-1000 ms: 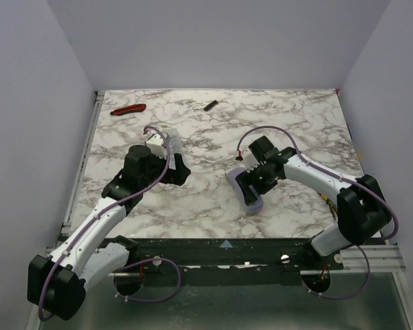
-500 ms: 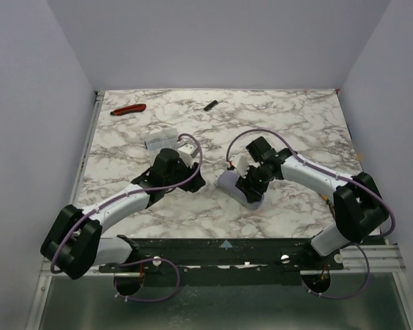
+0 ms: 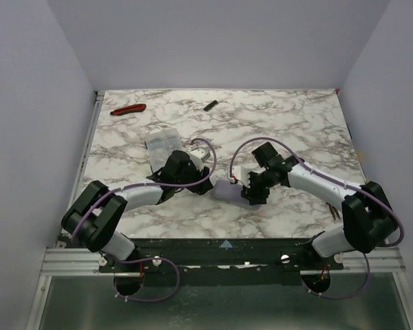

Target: Open the umbrella

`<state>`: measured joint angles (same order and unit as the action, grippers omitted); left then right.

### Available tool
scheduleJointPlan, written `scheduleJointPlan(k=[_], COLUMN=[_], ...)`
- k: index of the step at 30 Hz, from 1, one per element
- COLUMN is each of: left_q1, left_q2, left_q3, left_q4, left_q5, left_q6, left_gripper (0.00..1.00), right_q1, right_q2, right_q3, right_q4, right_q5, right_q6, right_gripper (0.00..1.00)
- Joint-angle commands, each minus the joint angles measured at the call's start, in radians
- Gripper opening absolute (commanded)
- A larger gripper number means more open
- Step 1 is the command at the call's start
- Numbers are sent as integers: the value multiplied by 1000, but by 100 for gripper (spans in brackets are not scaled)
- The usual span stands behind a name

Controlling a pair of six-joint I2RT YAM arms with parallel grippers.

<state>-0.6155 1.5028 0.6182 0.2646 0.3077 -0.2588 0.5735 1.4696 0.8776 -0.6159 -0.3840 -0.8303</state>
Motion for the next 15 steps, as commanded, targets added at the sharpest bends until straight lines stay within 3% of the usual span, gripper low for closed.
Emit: scheduleJointPlan(k=[1,3,6,12,15], left_q1=[-4,-4,-4,-22,-24], left_q2=[-104,-185,-290,-421,-473], left_q3=[-67,-133,-198,-271,-295], left_q4=[63,90,76,86,97], left_q5=[187,203,179,107,103], left_q6=[146,179,209,213,208], left_gripper=[56,63,69,73,73], right_q1=[-8,-8,-8,-8,-8], right_q2=[28,42,79,126,122], right_q3=[-73,-48,4,135,216], right_q4=[-139,-212,-265,-314,-366], right_q5=[-2,-33,-50,-11,-42], right_q6=[-305,-432,-563,-667,-629], right_gripper=[46,49,62,81,90])
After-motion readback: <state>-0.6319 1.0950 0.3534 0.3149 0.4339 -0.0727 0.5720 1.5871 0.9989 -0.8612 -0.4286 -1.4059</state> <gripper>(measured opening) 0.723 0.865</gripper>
